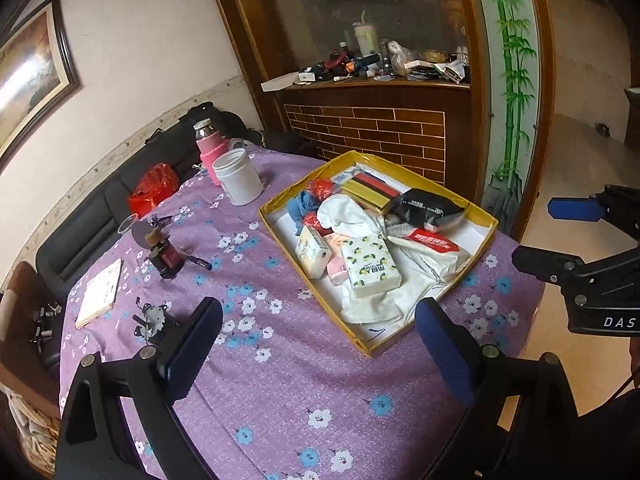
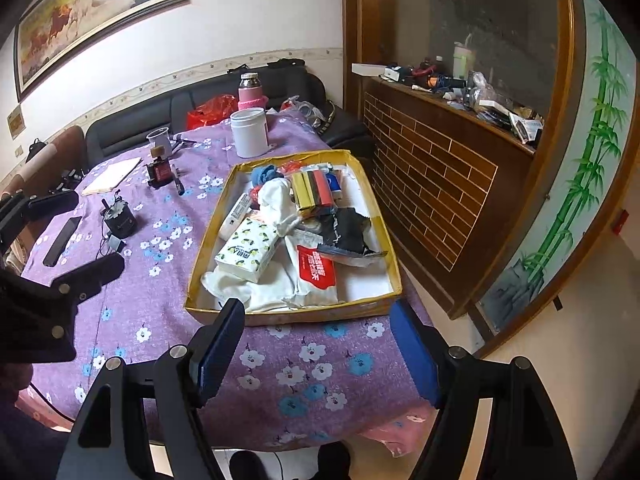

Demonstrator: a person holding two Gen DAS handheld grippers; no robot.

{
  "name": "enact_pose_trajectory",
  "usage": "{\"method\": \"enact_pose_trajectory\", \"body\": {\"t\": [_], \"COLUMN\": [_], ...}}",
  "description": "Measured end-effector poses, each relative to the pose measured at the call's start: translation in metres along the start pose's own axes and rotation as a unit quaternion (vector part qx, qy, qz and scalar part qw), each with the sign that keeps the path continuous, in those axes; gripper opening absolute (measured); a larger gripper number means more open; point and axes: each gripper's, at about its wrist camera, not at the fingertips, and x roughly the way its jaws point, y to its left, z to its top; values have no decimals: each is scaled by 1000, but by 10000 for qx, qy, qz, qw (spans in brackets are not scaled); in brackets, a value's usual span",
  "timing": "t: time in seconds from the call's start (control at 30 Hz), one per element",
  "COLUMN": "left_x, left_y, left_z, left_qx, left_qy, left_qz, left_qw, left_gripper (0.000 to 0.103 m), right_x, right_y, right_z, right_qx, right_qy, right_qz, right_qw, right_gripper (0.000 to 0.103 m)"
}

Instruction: Organize soft objects

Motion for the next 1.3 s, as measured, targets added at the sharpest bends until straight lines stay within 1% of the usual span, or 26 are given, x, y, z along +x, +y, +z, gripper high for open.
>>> {"method": "enact_pose_trajectory", "body": {"t": [0.1, 0.27, 0.77, 0.9, 1.3], "left_x": [10, 23, 37, 40, 50], "left_y": [-1, 0, 10, 10, 6], "left_z": [-5, -10, -20, -22, -21], "left_qx": [17, 0, -104, -146, -150], "left_qy": [125, 342, 559, 616, 754], "left_qz": [3, -103, -122, -203, -349], "left_qw": [9999, 9994, 9983, 9978, 9964], "left_gripper": [97, 97, 97, 97, 97], "right_x": [5, 12, 29, 33, 34], "right_y": [2, 7, 15, 16, 11], "right_z": [-1, -1, 3, 3, 2], "right_qx": [5, -12, 20, -6, 59], "right_qy": [55, 139, 277, 370, 374], "right_qz": [16, 62, 86, 99, 54], "right_qw": [10000, 9999, 9996, 9993, 9993], "right_gripper": [79, 79, 79, 79, 79]}}
